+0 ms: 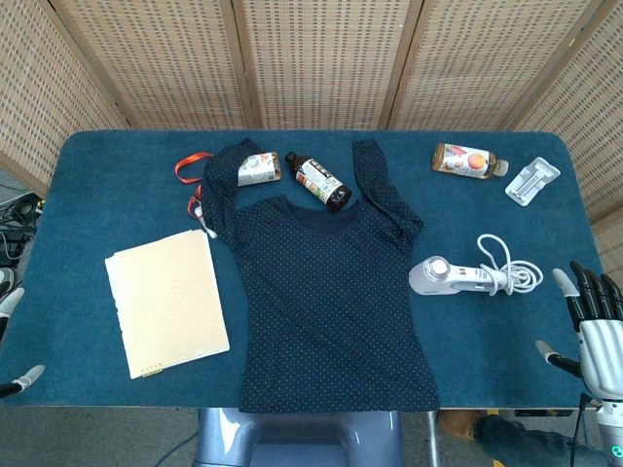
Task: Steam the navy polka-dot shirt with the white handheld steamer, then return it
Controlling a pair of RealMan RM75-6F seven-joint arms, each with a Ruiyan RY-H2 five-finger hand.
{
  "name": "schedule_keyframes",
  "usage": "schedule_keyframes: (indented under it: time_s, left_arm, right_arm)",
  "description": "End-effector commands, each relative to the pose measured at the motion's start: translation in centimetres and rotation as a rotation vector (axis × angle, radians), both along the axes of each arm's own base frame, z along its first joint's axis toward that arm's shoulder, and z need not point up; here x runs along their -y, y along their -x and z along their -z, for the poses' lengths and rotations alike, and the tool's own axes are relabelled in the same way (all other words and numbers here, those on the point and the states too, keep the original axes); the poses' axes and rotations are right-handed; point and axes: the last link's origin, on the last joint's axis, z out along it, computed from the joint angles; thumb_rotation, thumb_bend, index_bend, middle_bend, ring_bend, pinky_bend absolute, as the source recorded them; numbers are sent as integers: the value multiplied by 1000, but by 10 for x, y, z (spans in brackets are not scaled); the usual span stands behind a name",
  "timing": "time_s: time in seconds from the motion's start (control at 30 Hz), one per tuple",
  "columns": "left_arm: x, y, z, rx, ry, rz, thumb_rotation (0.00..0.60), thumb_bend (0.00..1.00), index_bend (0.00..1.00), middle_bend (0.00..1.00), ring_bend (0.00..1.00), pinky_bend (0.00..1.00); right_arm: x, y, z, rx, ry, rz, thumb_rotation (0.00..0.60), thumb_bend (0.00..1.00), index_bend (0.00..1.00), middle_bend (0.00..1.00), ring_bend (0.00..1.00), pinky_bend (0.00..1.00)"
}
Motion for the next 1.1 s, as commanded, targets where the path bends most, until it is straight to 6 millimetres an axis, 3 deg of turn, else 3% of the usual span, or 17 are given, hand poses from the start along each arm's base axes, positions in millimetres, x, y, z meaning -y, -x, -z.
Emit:
schedule_keyframes:
  time_s: [0.03, 0.27, 0.43, 0.57, 0.7, 0.87, 1.1]
  left_arm:
    - [0, 0, 1, -1, 1, 0, 600, 0, 0, 0, 0, 0]
    - [-7, 2, 4, 3, 11, -11, 600, 0, 0, 0, 0, 0]
    - [-14, 3, 7, 5, 17, -21, 600, 0, 0, 0, 0, 0]
    - [-24, 7, 10, 7, 15, -35, 600, 0, 0, 0, 0, 0]
    - [-30, 12, 11, 6, 16, -56, 600, 0, 0, 0, 0, 0]
    - [-35, 17, 11, 6, 13, -80, 600, 0, 0, 0, 0, 0]
    - [-40, 22, 11, 5, 13, -109, 600, 0, 0, 0, 0, 0]
  right_arm:
    - [0, 0, 0, 0, -2, 1, 600, 0, 0, 0, 0, 0]
    - [17, -2, 3, -11, -44, -8, 600, 0, 0, 0, 0, 0]
    - [62, -13, 18, -54, -174, -25, 600, 0, 0, 0, 0, 0]
    - [106, -23, 40, -78, -261, -26, 600, 0, 0, 0, 0, 0]
    - [131, -24, 66, -115, -322, -13, 600, 1, 0, 0, 0, 0]
    - [153, -21, 98, -164, -368, -20, 600, 72, 0, 0, 0, 0]
    - [165, -13, 126, -200, -411, 2, 600, 178, 0, 0, 0, 0]
